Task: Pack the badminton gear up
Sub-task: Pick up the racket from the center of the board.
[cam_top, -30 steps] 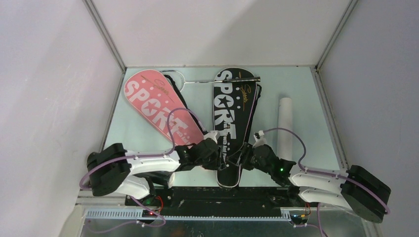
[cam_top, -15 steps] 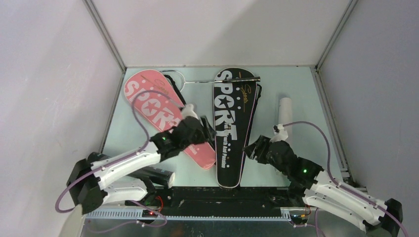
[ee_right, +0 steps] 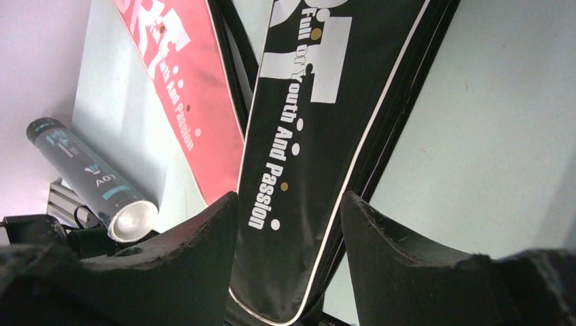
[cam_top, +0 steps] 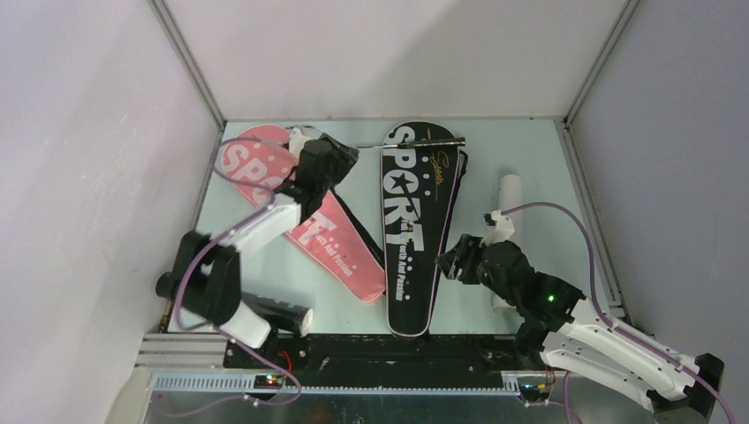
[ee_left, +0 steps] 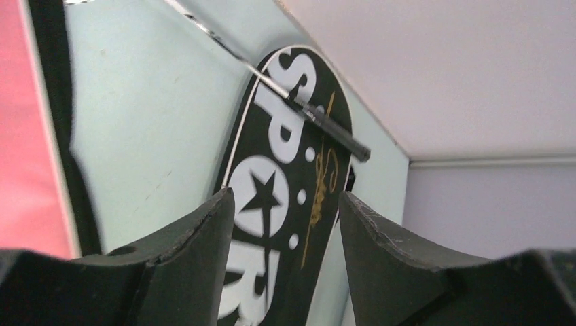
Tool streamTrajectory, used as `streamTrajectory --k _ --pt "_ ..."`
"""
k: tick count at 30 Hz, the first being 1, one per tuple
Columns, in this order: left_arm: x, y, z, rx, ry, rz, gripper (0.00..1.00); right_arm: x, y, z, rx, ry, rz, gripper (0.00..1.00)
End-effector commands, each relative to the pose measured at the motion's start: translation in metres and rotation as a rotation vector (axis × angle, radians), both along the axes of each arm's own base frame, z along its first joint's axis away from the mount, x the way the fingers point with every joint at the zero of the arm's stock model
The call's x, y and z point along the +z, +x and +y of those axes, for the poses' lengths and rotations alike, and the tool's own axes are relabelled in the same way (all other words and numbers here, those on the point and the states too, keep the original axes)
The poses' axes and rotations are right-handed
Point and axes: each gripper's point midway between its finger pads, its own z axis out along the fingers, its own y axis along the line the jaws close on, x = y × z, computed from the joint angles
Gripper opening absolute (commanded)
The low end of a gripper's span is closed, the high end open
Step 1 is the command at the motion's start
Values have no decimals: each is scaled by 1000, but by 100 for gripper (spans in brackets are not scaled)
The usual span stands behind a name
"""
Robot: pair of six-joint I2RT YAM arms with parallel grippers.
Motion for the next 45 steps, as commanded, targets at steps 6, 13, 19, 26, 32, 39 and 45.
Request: streamTrajectory --k 6,13,19,26,32,39,45 --pt "-28 105 -11 110 -281 -30 62 31 4 9 40 53 -81 58" --pt "-80 143 -8 172 -295 26 62 35 9 5 25 57 -101 58" --pt "-105 163 -5 211 -320 50 62 38 14 -1 2 63 -112 58" --pt "-130 182 -10 232 -401 87 62 37 25 -15 -53 37 -123 58" --pt "-137 210 -20 216 -462 55 47 33 33 -24 -83 17 -118 58" --pt "-88 230 -8 196 -470 -89 1 31 32 -26 -91 17 -107 57" --pt "-15 227 -15 101 -500 -222 0 22 29 -16 -43 8 -86 59"
